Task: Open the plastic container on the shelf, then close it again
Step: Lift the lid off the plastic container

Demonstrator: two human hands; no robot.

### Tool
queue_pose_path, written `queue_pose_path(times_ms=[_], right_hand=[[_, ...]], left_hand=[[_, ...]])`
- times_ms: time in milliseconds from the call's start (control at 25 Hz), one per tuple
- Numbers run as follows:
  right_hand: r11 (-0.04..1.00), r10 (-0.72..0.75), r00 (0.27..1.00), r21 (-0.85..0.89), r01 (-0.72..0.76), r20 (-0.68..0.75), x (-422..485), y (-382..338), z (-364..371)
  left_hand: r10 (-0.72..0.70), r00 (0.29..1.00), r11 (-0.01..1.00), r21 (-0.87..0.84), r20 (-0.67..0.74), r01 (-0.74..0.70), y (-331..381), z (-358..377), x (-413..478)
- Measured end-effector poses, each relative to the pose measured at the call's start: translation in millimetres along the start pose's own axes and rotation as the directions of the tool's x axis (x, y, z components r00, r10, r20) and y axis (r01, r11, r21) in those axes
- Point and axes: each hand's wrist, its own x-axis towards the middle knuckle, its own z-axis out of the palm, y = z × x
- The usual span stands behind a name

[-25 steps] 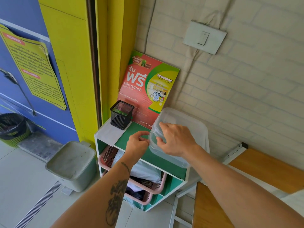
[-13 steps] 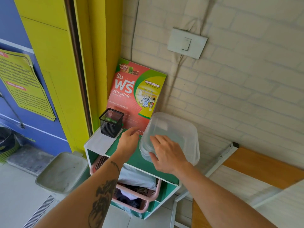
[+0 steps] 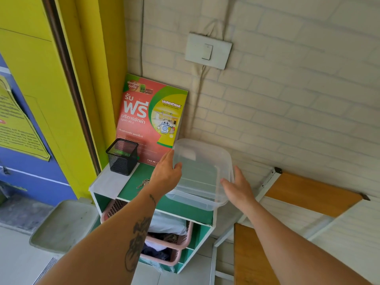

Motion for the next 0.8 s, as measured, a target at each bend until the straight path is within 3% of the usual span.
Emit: queue_pose_path(times_ms=[200, 360, 440, 640, 800], right_hand=[[0.999, -0.017, 0.998, 0.045, 0.020, -0.065, -10, 1, 11], [0.988, -0.115, 0.973, 0.074, 0.132, -0.202, -25, 4, 4], [0.987, -0.132, 0.945, 0.050, 0.154, -0.298, -32, 15, -10], [0.989, -0.146, 0.916, -0.062, 0.133, -0.372, -62, 80, -59], [0.991, -0.099, 0.928, -0.119, 0.060, -0.358, -85, 161, -99]], left_hand=[[-0.042, 0.997, 0.996, -0.079, -0.059, 0.037, 6, 9, -5], [-0.021, 0.941, 0.991, -0.134, -0.337, -0.026, 34, 17, -25], [0.038, 0.904, 0.996, -0.062, -0.425, -0.071, 54, 31, -39], [0.207, 0.914, 0.978, 0.081, -0.350, -0.190, 88, 106, -74], [0.203, 0.964, 0.965, 0.201, -0.174, -0.167, 110, 189, -113]])
